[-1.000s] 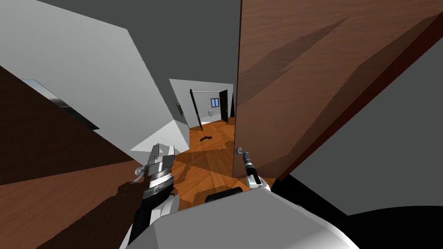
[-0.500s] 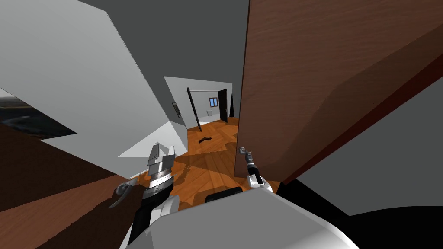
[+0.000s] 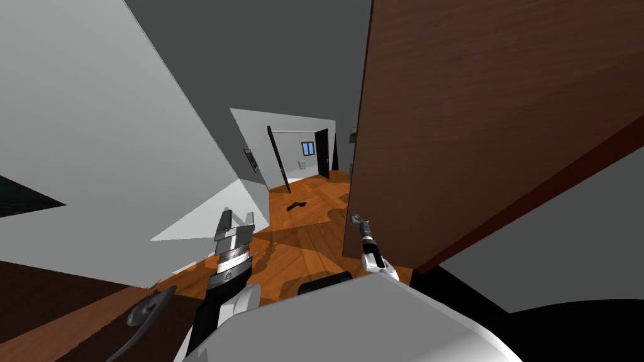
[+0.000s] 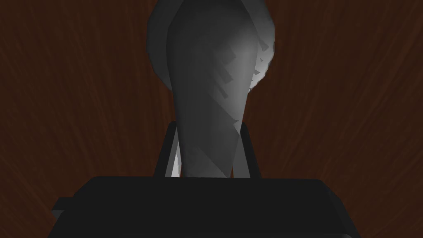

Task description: Push the door open

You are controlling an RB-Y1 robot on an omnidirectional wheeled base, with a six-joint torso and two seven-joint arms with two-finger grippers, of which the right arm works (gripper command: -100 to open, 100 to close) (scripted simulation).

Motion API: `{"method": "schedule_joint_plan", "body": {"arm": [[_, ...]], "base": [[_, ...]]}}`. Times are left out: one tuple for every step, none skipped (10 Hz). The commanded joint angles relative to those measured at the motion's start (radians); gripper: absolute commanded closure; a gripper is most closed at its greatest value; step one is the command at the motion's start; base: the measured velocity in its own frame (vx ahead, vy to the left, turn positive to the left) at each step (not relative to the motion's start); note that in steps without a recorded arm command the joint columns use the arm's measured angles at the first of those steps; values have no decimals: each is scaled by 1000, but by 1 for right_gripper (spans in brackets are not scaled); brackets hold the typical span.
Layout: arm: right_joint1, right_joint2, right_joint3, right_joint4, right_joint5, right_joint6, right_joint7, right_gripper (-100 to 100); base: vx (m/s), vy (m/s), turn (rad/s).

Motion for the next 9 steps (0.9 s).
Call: {"method": "schedule_joint_plan", "body": {"arm": [[1,-3,-14,1,-8,-1,5,100],[1,-4,-22,1,-12,-1,8,100],[1,-6,-31,2,-18,-2,11,100],[2,-7,-41,2,-24,-2,15,100],[2,-8,-52,3,-30,-3,19,100],[2,-8,-63,3,-36,-3,23,100],[3,-9,-73,4,-42,-4,27,100],[3,-8,-83,4,-48,-4,31,100],[4,-8,-93,5,-53,-5,34,100]], "base": [[135,19,-41],[210,36,-62],[187,27,-48],[182,10,-31],[222,24,-49],[216,44,-53],[204,38,-55],[211,21,-51],[210,23,-46]]}}
